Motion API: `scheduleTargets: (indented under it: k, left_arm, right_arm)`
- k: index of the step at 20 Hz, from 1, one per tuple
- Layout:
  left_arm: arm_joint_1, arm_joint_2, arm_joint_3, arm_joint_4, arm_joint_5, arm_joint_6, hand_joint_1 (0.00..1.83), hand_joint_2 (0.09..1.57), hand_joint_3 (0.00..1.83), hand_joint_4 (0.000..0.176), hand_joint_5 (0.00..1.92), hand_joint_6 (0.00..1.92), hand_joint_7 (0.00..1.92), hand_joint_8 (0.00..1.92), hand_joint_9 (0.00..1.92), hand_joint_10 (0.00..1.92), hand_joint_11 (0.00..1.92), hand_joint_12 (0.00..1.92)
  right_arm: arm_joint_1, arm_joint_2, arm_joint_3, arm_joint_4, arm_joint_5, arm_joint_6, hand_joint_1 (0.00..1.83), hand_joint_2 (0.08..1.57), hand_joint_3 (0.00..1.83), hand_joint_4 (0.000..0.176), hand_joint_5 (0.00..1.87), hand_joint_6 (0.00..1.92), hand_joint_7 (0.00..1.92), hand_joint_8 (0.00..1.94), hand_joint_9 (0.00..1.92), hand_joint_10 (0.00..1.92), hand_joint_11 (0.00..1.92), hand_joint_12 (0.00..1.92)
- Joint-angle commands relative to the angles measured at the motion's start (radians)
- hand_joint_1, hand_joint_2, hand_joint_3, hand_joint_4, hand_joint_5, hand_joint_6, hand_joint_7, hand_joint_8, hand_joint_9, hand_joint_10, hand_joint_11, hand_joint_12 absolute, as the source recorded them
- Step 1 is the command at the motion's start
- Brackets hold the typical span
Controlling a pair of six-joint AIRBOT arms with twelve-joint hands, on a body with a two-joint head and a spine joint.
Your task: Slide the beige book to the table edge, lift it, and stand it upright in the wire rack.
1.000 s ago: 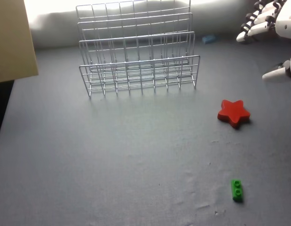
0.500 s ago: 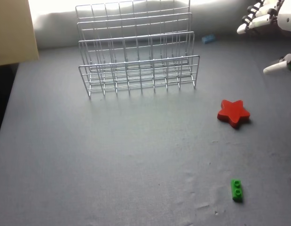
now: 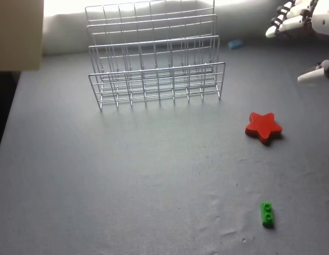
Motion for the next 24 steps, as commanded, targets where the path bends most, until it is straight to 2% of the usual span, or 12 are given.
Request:
scheduleTargets:
  k: [1,2,4,6,7,10,13,14,16,18,21,24]
  left_arm:
    - [-0.008,0.012,0.007,-0.024,-0.16,0.001,1.47,1.22,0.0,0.0,0.7,1.31,0.61,1.35,0.7,1.34,0.66,1.7]
    - [-0.01,0.012,0.006,-0.017,-0.16,0.038,1.47,1.22,0.0,0.0,0.7,1.31,0.61,1.35,0.71,1.34,0.65,1.71]
    - [-0.033,0.004,0.012,-0.009,-0.16,0.166,1.47,1.22,0.0,0.0,0.7,1.31,0.61,1.36,0.73,1.32,0.64,1.7]
    - [-0.049,-0.001,0.013,-0.009,-0.179,0.169,1.47,1.22,0.0,0.0,0.71,1.3,0.62,1.35,0.73,1.31,0.63,1.71]
    - [-0.05,-0.001,0.008,-0.004,-0.198,0.152,1.48,1.22,0.0,0.0,0.7,1.3,0.61,1.36,0.72,1.32,0.67,1.68]
    - [-0.05,0.006,-0.002,0.007,-0.228,0.048,1.47,1.22,0.0,0.0,0.7,1.29,0.59,1.36,0.72,1.33,0.69,1.68]
    - [-0.046,0.017,-0.019,0.007,-0.233,-0.014,1.47,1.22,0.0,0.0,0.73,1.27,0.62,1.34,0.73,1.31,0.64,1.71]
    - [-0.041,0.023,-0.03,0.013,-0.253,-0.06,1.47,1.21,0.0,0.0,0.72,1.29,0.63,1.32,0.73,1.31,0.65,1.7]
    - [-0.042,0.028,-0.051,0.016,-0.253,-0.06,1.47,1.22,0.0,0.0,0.72,1.29,0.57,1.36,0.7,1.35,0.68,1.68]
    - [-0.038,0.026,-0.069,0.075,-0.28,-0.059,1.47,1.22,0.0,0.0,0.71,1.29,0.58,1.37,0.7,1.35,0.67,1.69]
    - [-0.018,0.02,-0.091,0.206,-0.426,-0.059,1.47,1.22,0.0,0.0,0.73,1.27,0.61,1.33,0.71,1.33,0.69,1.67]
    - [-0.008,0.02,-0.121,0.265,-0.493,-0.03,1.48,1.21,0.0,0.0,0.71,1.27,0.65,1.31,0.76,1.28,0.67,1.67]
  right_arm:
    - [0.018,0.007,0.003,0.021,-0.017,-0.012,0.33,1.17,0.0,0.0,0.4,0.0,0.42,0.0,0.41,0.0,0.0,1.07]
    - [0.017,0.007,0.003,0.021,-0.01,-0.007,0.31,1.18,0.01,0.0,0.41,0.0,0.41,0.0,0.4,0.0,0.0,1.06]
    - [0.018,0.007,0.003,0.021,0.004,-0.006,0.33,1.17,0.0,0.0,0.43,0.01,0.43,0.0,0.43,0.01,0.0,1.1]
    - [0.018,0.008,0.003,0.021,0.01,-0.006,0.33,1.16,0.0,0.0,0.45,0.01,0.45,0.01,0.45,0.02,0.02,1.12]
    - [0.019,0.008,0.003,0.021,0.015,-0.007,0.29,1.18,0.0,0.0,0.41,0.0,0.41,0.0,0.41,0.0,0.0,1.07]
    - [0.021,0.01,0.003,0.021,0.037,-0.013,0.31,1.17,0.0,0.0,0.45,0.01,0.45,0.01,0.44,0.01,0.0,1.09]
    - [0.021,0.01,0.002,0.021,0.066,-0.013,0.32,1.16,0.0,0.0,0.46,0.01,0.46,0.01,0.45,0.01,0.0,1.1]
    - [0.021,0.01,0.002,0.021,0.071,-0.013,0.29,1.17,0.0,0.0,0.43,0.0,0.44,0.0,0.43,0.0,0.0,1.08]
    - [0.022,0.009,0.002,0.021,0.073,-0.015,0.31,1.17,0.0,0.0,0.42,0.0,0.43,0.0,0.43,0.0,0.0,1.09]
    - [0.023,0.01,0.002,0.021,0.074,-0.018,0.3,1.18,0.0,0.0,0.42,0.0,0.43,0.0,0.42,0.0,0.0,1.08]
    - [0.028,0.01,0.002,0.021,0.07,-0.018,0.3,1.18,0.0,0.0,0.43,0.0,0.43,0.0,0.43,0.0,0.0,1.11]
    - [0.027,0.011,0.002,0.021,0.077,-0.02,0.31,1.18,0.0,0.0,0.41,0.0,0.43,0.0,0.43,0.0,0.01,1.1]
